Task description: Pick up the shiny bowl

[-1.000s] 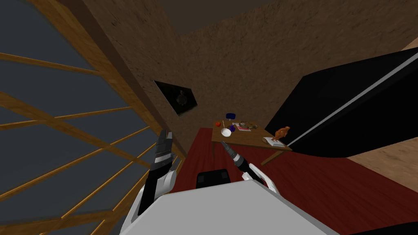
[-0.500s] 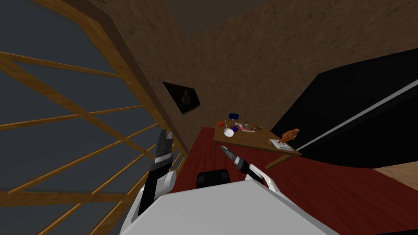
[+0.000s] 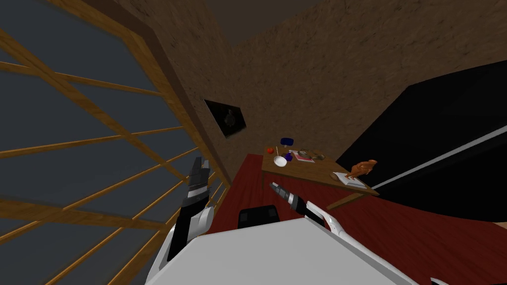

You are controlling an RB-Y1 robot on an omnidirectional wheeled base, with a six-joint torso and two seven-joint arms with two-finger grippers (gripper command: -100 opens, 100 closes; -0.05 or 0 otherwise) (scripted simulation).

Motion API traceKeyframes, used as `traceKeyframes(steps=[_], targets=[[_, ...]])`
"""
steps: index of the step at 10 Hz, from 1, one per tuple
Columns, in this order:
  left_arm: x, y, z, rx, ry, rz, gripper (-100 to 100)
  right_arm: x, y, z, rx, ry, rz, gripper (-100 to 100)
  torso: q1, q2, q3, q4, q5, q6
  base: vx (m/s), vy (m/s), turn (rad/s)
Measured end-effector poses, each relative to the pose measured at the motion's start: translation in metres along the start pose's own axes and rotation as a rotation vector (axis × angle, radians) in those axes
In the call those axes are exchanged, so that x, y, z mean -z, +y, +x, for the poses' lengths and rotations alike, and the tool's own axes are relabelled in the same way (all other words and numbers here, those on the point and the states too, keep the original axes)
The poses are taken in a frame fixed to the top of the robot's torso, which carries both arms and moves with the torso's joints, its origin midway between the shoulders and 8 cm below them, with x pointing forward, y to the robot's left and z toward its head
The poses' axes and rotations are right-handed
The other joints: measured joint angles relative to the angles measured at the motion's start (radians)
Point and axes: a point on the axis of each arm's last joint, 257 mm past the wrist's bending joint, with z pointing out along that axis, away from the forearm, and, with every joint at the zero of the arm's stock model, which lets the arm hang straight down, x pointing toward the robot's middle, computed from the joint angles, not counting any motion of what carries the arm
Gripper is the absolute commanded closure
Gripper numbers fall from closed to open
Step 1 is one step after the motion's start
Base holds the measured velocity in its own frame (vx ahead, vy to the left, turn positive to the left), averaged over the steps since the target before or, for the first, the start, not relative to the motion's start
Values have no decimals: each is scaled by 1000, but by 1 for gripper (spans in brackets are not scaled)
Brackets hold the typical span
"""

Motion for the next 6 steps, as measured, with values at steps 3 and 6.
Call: traceKeyframes(steps=[3,6], targets=[[0,0,0,0,0,0,0,10,-21,9,31,63,37,-100,0,0,0,0,0,0,-2,9,103],[0,0,0,0,0,0,0,23,-45,24,67,133,83,-100,1,-1,0,0,0,0,1,14,88]])
